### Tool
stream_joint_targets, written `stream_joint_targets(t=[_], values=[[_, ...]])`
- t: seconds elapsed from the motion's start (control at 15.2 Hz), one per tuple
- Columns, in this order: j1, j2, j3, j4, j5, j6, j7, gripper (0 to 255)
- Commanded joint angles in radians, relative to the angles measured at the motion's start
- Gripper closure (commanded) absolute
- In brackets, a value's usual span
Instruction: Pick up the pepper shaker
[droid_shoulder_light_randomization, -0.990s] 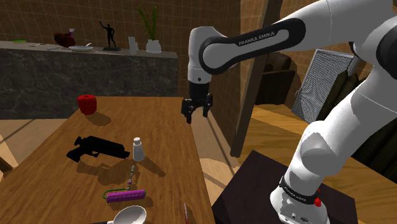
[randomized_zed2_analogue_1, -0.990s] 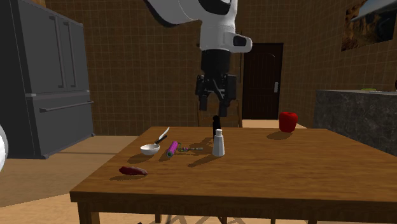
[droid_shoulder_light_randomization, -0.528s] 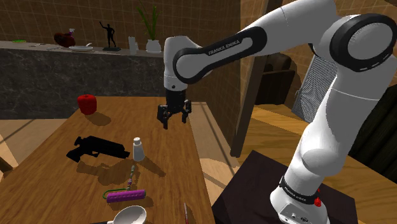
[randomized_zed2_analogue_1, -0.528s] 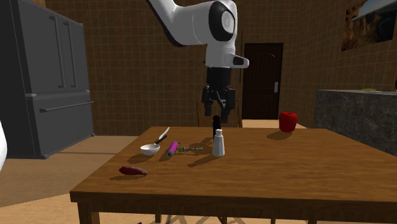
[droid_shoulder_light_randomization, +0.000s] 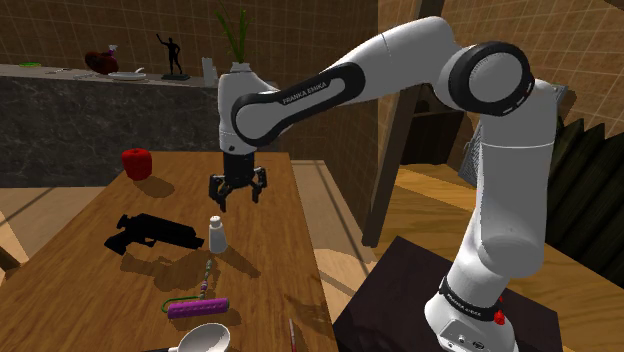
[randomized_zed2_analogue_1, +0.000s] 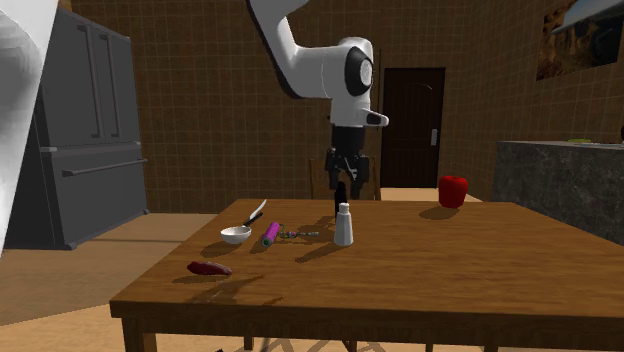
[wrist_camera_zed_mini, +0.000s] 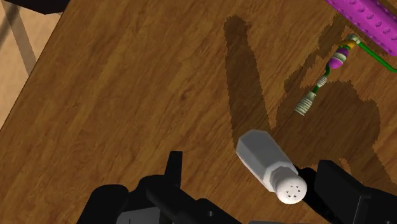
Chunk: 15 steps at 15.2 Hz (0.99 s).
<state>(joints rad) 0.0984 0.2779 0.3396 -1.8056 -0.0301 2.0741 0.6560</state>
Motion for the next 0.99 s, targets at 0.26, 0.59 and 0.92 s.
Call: stream_joint_targets(t=[0.26, 0.59, 0.92], values=[[0.071, 0.247, -0.017, 0.300, -0.068, -0.043, 0.076, 0], [0.073, 0.271, -0.022, 0.269, -0.076, 0.012, 0.078, 0], [0.074, 0.285, -0.025, 0.256, -0.080, 0.039, 0.079, 255]])
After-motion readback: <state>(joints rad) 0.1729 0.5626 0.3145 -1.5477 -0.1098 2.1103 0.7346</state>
